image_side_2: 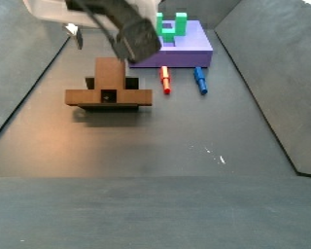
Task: Pick up the brown object. Move up. Place the brown object on the fixture. Regrasp the brown object. Move to above the board. Insert the brown object.
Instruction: Regrasp the brown object.
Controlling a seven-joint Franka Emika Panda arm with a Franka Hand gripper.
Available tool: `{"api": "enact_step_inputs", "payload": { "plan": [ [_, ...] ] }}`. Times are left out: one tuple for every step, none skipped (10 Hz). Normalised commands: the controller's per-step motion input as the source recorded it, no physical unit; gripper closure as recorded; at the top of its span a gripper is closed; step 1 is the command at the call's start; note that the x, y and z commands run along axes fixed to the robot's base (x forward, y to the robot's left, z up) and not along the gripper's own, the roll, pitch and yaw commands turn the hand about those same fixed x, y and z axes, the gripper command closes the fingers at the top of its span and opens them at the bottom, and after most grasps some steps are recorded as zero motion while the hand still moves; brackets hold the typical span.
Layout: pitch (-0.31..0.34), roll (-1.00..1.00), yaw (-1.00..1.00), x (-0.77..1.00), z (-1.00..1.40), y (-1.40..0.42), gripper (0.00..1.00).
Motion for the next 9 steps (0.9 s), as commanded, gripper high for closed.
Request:
{"api": "enact_step_inputs", "payload": {
  "plan": [
    [0.000,1.00,0.33,0.04,0.06,-0.03,0.00],
    [0.000,1.00,0.33,0.03,0.03,-0.03,0.00],
    [0.000,1.00,0.33,0.02,0.03,-0.02,0.00],
    [0.000,1.00,0.33,0.01,0.02,-0.02,0.00],
    [0.000,1.00,0.32,0.00,0.02,-0.03,0.00],
    [0.000,1.00,0.30,0.00,0.01,-0.03,0.00],
    [0.000,1.00,0.27,0.00,0.01,-0.06,0.00],
    [0.000,1.00,0.25,0.00,0.01,-0.11,0.00],
    [0.023,1.00,0.17,-0.09,0.01,-0.18,0.00]
  ]
}}
